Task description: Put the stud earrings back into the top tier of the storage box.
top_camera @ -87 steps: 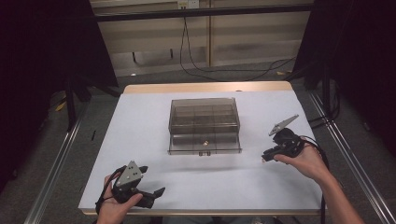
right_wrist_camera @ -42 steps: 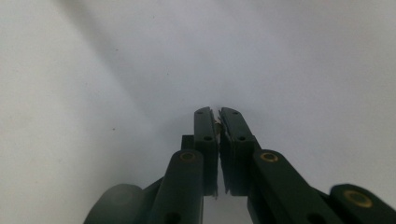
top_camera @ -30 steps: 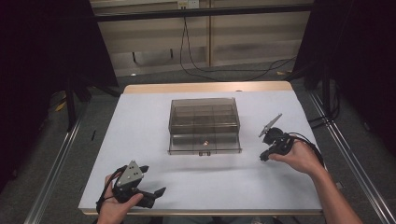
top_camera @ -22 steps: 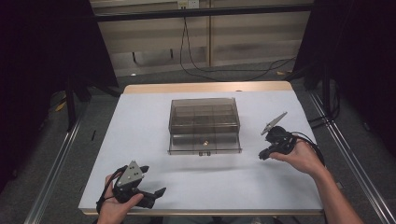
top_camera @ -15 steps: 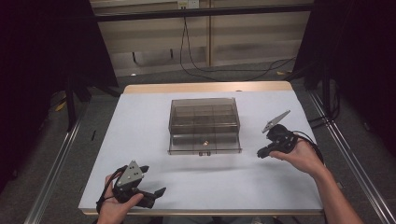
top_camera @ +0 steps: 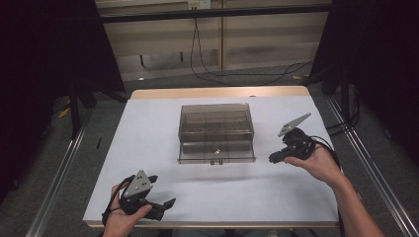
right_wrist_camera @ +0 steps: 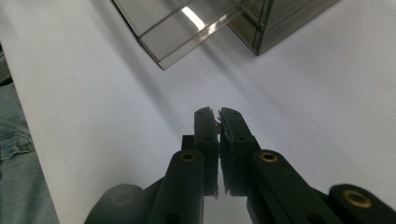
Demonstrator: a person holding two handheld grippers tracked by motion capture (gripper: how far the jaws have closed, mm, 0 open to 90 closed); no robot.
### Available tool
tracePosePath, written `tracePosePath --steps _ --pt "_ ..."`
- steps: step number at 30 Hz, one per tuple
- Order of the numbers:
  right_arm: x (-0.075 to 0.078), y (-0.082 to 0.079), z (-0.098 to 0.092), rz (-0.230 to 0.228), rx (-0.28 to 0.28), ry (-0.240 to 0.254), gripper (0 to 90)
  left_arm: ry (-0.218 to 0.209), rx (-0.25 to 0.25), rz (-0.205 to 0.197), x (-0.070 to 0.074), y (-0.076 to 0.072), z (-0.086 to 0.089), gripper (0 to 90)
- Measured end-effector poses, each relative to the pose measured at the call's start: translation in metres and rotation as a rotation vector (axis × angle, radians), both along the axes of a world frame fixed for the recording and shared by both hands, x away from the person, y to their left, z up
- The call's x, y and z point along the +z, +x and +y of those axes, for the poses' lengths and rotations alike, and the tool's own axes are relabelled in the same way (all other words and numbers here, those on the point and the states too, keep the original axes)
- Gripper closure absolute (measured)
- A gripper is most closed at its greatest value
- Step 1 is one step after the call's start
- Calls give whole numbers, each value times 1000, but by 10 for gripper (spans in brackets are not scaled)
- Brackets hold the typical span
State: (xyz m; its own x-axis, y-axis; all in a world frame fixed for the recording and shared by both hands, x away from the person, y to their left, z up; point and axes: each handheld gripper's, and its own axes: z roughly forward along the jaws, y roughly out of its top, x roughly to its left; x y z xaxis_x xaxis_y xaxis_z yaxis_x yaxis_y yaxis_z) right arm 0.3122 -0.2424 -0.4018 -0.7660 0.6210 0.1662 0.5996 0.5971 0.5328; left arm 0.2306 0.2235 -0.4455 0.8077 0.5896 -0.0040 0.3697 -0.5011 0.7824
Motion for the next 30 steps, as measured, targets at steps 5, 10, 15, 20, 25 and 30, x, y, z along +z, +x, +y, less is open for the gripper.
tracePosePath --steps 5,10,15,20,25,30 --pt "7 0 1 -15 10 28 865 0 -1 -2 0 0 0 56" --pt "11 0 3 -28 19 38 866 2 -2 -2 0 0 0 56" --pt "21 0 8 -46 37 38 866 2 -2 -1 0 0 0 56" --pt "33 1 11 -64 49 51 865 1 -4 0 0 0 0 56" --pt "42 4 16 -84 65 60 865 5 -6 -2 0 0 -1 55" --pt "50 6 20 -97 78 72 866 -2 -5 -2 -1 1 0 55"
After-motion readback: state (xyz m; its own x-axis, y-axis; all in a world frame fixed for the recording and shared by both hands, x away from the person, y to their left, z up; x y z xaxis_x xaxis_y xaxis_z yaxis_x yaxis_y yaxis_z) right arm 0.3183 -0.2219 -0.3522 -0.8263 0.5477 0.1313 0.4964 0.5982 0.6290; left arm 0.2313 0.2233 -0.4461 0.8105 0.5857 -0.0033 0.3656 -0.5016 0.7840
